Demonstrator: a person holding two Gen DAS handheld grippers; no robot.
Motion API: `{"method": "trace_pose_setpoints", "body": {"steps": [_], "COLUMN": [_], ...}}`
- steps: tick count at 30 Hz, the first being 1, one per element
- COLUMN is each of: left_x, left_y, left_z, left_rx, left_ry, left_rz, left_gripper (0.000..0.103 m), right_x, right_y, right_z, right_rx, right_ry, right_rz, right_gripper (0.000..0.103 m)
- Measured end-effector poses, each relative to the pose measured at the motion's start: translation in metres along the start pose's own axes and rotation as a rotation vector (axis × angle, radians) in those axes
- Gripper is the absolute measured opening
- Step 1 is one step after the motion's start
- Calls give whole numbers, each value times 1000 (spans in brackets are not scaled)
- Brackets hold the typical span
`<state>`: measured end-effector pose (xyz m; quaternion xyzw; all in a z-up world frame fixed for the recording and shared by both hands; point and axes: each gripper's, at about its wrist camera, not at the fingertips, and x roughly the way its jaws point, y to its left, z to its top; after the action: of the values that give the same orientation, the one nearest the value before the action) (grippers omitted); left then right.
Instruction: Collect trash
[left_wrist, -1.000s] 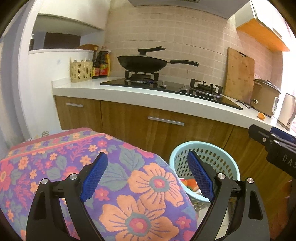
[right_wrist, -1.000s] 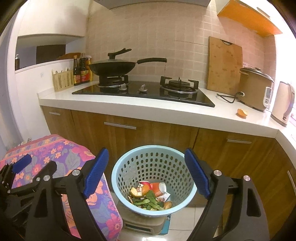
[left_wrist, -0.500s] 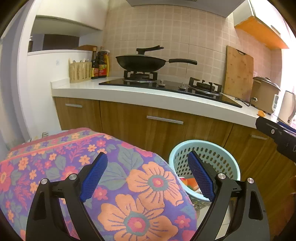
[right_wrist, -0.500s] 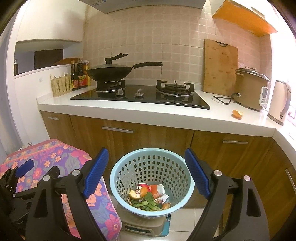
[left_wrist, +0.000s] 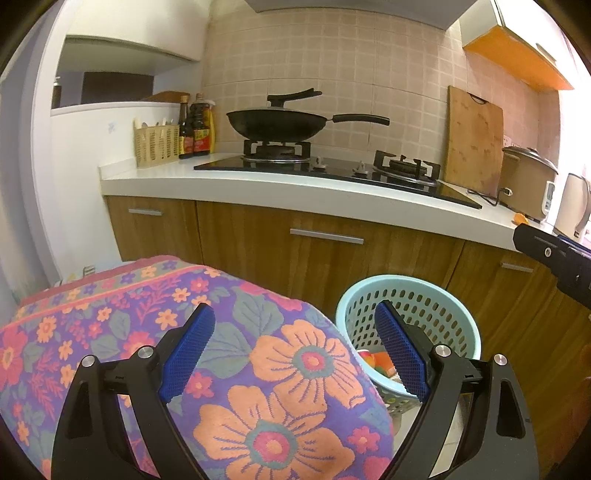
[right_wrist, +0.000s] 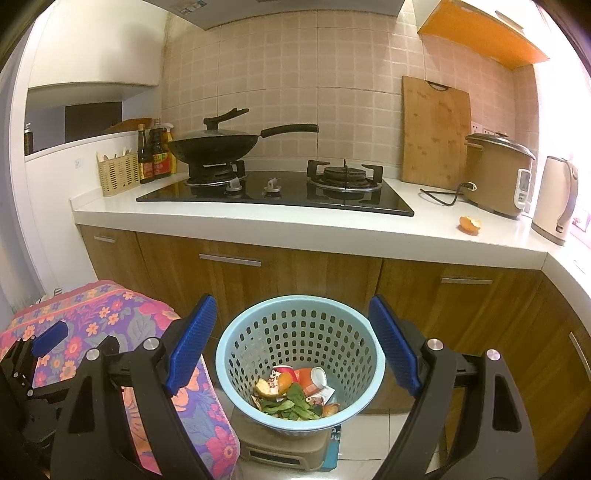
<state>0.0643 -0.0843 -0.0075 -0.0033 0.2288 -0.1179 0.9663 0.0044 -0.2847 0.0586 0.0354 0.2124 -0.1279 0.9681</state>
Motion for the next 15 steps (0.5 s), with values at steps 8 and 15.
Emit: {"method": "trace_pose_setpoints", "body": {"steps": [8,15], "left_x": [-4,-5], "left_y": [-1,-2], "left_z": [1,1], "left_rx": [23,24], "left_ry": [-21,-21], "left_rz": [21,22], "left_gripper": [89,89], "right_x": [2,1], "right_y": [-5,-7], "right_z": [0,-1], "right_rx": [9,16], "right_ry": [3,0], "right_rz": [-13,-11], "right_gripper": [80,80]}}
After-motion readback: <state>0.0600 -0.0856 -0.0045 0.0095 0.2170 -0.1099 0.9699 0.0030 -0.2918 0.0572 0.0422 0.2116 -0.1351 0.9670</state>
